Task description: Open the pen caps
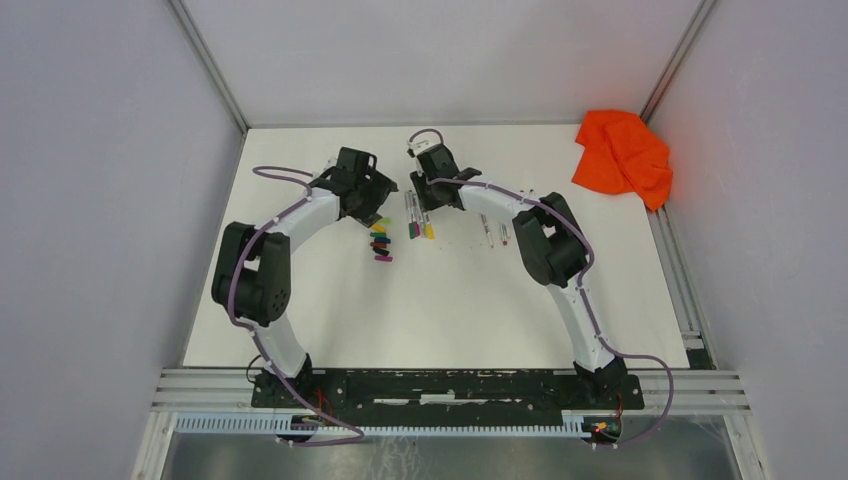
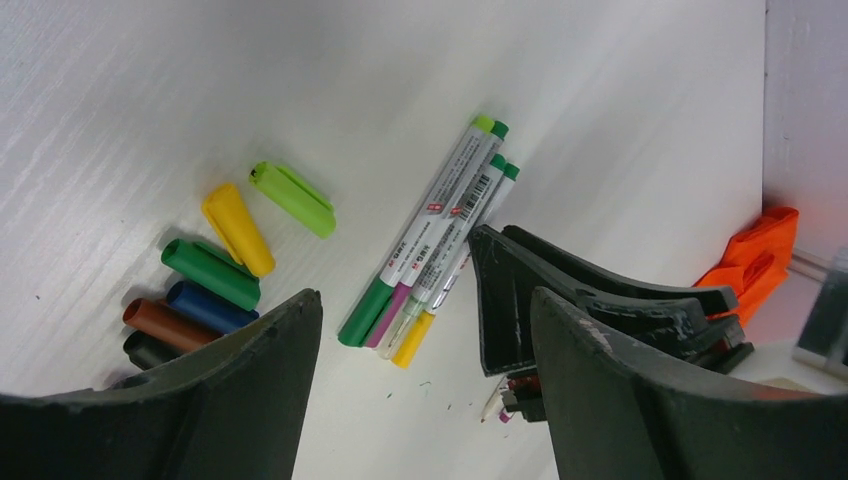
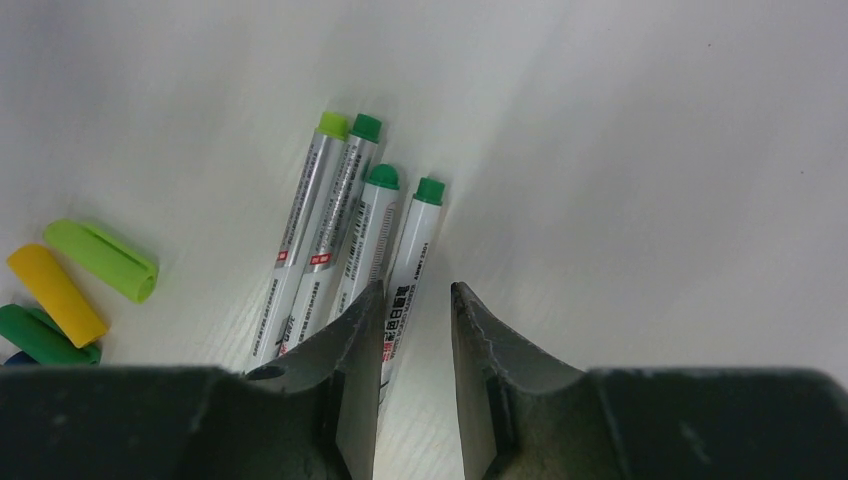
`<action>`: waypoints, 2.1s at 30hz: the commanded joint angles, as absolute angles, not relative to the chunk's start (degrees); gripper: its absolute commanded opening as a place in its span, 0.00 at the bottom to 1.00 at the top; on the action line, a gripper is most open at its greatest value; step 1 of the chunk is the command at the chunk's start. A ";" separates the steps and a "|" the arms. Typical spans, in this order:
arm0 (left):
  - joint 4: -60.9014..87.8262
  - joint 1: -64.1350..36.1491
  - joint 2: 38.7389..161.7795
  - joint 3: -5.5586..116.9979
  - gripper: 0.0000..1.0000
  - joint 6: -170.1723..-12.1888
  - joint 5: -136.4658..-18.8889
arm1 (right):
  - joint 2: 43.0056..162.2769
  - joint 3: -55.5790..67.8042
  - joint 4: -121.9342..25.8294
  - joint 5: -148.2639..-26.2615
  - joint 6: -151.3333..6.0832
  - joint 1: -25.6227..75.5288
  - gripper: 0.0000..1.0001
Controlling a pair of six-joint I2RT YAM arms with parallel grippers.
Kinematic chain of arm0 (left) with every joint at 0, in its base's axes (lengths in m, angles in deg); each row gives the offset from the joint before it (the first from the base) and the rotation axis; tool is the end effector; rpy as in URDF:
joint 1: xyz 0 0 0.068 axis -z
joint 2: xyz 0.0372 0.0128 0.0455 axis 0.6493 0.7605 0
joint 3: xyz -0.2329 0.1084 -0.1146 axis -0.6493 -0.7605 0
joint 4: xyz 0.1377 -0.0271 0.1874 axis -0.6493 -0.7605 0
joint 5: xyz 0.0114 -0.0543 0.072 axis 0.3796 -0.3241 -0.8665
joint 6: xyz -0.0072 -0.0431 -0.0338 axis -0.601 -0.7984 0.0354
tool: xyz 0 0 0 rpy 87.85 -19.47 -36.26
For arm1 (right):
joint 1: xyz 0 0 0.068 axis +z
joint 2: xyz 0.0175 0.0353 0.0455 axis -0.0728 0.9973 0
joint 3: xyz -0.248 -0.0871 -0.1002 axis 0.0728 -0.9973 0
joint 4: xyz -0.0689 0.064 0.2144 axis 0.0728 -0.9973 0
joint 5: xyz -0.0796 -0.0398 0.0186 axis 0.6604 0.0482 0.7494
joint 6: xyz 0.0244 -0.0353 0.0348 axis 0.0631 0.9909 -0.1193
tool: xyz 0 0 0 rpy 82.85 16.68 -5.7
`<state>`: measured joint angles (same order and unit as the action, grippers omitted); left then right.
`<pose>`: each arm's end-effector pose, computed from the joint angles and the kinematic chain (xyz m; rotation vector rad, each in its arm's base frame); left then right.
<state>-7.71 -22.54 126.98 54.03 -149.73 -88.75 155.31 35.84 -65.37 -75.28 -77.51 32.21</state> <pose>0.3458 -0.1101 0.2318 -1.1430 2.2833 -0.5884 0.4073 0.2966 0.1803 -0.4770 2.3504 0.3087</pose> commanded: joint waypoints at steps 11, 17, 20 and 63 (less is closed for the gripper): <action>-6.20 -22.75 121.36 52.68 0.83 -146.31 -90.54 | 157.81 38.76 -69.28 -71.76 -77.35 32.87 0.35; -6.23 -22.73 118.74 51.14 0.83 -146.04 -92.00 | 158.38 36.81 -71.79 -69.17 -76.87 32.88 0.33; -5.69 -22.75 117.54 49.74 0.83 -146.00 -92.05 | 158.27 34.04 -71.70 -68.60 -76.76 32.85 0.30; 58.16 -5.09 114.66 18.98 0.66 -134.58 -71.44 | 114.58 -19.73 -15.17 -104.20 -104.47 23.11 0.00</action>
